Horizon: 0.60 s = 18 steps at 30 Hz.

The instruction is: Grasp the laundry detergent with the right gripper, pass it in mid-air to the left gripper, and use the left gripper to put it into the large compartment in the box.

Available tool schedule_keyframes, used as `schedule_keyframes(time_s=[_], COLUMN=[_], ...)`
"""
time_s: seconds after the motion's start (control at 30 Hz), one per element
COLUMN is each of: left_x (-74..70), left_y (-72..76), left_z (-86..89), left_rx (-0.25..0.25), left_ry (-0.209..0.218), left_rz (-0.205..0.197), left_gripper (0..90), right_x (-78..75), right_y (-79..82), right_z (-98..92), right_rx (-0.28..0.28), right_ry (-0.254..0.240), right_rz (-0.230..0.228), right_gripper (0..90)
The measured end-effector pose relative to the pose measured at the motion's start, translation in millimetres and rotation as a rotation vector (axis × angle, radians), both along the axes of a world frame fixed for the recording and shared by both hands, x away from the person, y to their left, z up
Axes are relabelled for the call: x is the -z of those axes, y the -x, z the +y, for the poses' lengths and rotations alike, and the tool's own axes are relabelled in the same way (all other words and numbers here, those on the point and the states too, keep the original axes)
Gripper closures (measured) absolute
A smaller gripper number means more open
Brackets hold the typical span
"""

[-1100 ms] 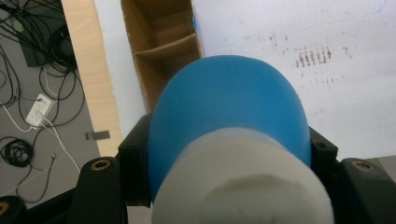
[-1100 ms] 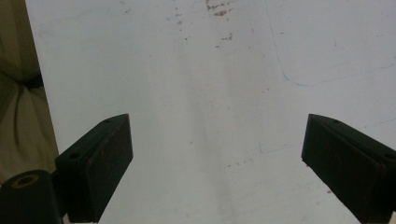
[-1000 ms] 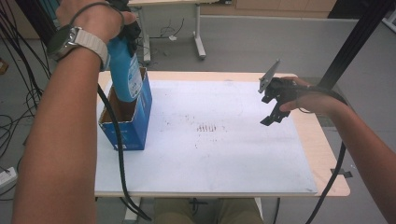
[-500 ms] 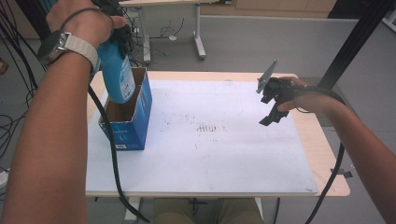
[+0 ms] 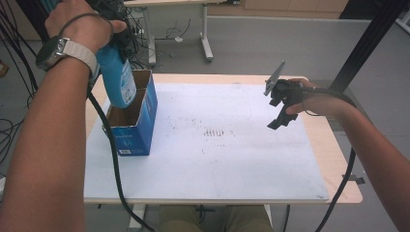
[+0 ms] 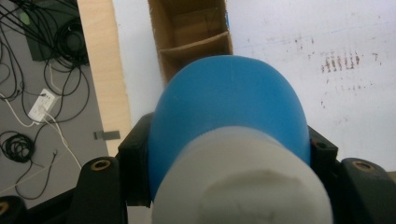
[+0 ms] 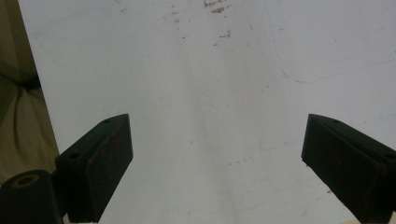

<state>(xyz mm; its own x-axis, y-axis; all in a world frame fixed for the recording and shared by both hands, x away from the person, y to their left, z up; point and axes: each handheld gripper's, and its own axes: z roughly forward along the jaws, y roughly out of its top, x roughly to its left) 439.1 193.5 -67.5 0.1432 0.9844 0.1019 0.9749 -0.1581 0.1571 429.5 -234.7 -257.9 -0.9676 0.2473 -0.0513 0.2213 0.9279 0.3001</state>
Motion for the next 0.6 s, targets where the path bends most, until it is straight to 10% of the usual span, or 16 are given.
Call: schedule_keyframes(time_s=[0.6], left_x=[15.3], left_y=[-6.6], left_z=[6.7], left_rx=[-0.021], left_ry=[0.002], left_rz=[0.005], left_gripper=[37.5], right_x=[3.1], right_y=[-1.9], right_z=[0.3], right_rx=[0.002], right_ry=[0.0], right_rz=[0.006], right_gripper=[8.7])
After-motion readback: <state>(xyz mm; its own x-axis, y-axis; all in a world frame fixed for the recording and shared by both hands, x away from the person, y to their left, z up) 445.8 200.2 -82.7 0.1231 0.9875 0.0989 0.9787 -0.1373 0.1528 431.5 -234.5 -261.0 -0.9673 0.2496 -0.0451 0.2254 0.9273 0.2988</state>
